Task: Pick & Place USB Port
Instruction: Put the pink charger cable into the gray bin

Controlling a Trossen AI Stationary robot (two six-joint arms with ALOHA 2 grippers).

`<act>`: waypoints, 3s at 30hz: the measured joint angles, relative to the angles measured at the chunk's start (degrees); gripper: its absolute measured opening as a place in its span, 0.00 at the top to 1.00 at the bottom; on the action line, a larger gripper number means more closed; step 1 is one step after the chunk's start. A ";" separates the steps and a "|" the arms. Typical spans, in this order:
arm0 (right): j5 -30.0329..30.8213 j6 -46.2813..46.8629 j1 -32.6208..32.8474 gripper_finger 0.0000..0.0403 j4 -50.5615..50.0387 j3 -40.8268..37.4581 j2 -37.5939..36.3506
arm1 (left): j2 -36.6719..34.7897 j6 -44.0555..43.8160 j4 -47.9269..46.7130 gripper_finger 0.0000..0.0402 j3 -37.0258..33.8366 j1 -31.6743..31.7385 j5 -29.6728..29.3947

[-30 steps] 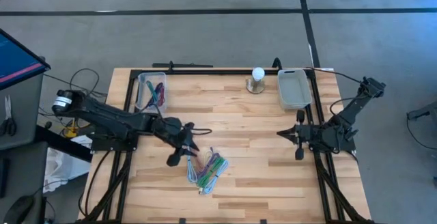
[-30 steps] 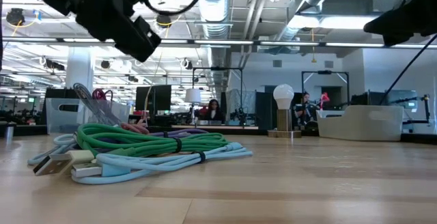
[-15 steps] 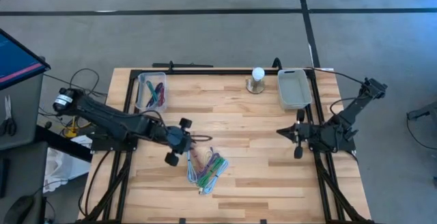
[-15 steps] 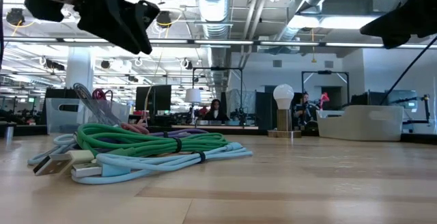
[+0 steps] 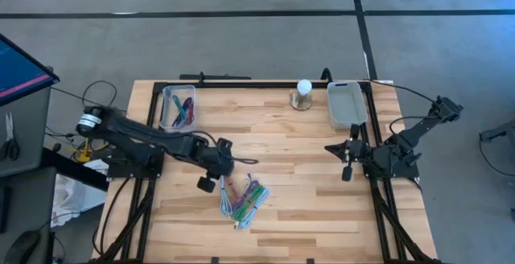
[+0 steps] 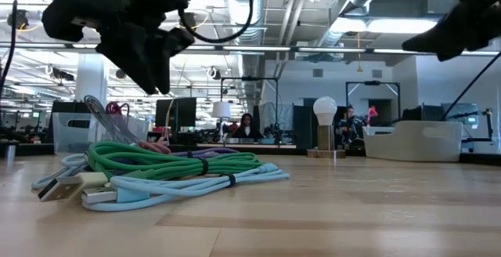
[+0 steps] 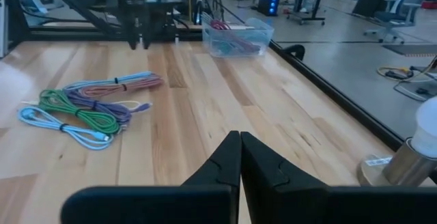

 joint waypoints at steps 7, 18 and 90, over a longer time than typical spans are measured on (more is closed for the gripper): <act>-0.02 1.76 0.00 1.00 -1.11 0.00 0.00 | 0.70 1.05 1.28 0.74 0.83 0.01 3.27; -0.02 1.92 0.02 1.00 -1.72 0.00 0.00 | 3.21 2.38 3.95 0.64 0.89 -2.98 1.35; 1.96 1.55 -7.16 0.96 7.55 0.00 1.14 | -4.91 -0.46 51.41 0.96 0.85 10.40 8.31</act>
